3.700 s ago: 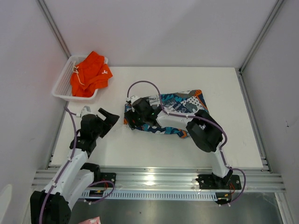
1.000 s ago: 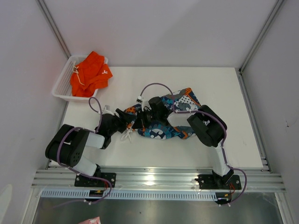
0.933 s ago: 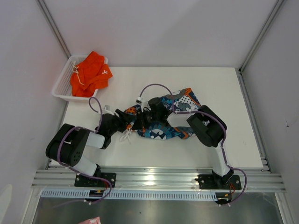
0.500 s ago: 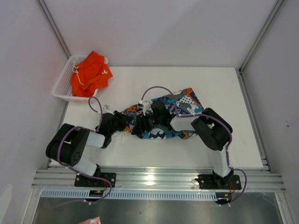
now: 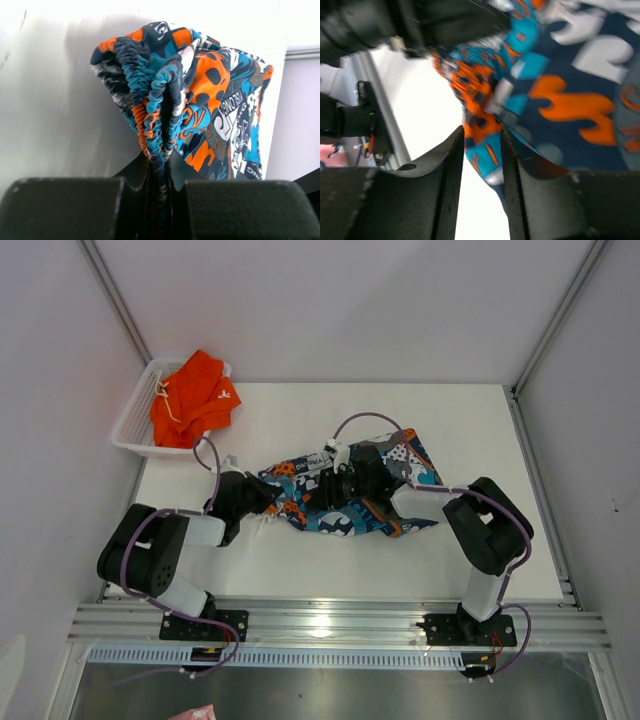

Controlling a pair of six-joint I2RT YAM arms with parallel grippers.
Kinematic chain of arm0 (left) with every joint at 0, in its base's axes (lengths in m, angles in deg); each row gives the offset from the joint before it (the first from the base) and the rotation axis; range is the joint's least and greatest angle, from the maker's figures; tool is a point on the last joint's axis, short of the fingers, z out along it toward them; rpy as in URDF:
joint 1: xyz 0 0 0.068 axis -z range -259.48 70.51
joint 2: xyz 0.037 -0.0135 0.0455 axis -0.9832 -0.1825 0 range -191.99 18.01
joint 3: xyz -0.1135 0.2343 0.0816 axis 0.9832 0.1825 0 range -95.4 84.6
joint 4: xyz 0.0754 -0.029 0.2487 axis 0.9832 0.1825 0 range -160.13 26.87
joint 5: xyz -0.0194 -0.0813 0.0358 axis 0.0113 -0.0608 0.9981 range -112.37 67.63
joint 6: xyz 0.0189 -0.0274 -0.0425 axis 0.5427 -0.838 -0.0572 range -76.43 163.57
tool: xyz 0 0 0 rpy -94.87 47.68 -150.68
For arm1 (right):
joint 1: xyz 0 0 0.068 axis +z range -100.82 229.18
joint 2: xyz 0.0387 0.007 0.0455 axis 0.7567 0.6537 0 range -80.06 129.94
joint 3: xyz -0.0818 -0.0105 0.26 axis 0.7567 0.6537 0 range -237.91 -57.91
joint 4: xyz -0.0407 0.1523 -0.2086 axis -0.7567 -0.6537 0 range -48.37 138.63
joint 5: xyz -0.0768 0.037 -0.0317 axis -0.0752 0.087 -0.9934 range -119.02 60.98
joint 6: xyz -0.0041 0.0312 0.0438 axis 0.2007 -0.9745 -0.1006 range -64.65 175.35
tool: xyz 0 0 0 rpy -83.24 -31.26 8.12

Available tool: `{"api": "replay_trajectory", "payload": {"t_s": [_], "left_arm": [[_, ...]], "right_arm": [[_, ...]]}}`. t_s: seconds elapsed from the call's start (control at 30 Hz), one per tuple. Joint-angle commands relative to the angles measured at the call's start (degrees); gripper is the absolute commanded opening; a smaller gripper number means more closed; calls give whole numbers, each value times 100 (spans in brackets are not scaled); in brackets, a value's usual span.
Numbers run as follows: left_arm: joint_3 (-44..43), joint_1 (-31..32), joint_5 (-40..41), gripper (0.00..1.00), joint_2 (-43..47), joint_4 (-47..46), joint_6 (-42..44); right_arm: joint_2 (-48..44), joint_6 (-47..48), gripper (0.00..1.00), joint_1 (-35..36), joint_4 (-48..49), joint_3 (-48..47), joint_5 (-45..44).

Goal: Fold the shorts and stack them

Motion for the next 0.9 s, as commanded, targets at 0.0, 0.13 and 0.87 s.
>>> {"api": "replay_trajectory", "payload": {"t_s": [0.0, 0.13, 0.87], "left_arm": [[-458, -89, 65, 0, 331, 757, 553], [-1107, -212, 496, 0, 526, 2119, 1159], [-5433, -608, 1427, 0, -397, 7052, 3120]], "right_arm": [[-420, 29, 34, -280, -176, 285, -450], [-719, -191, 22, -798, -341, 470, -617], [888, -833, 0, 756, -351, -240, -1822]]}}
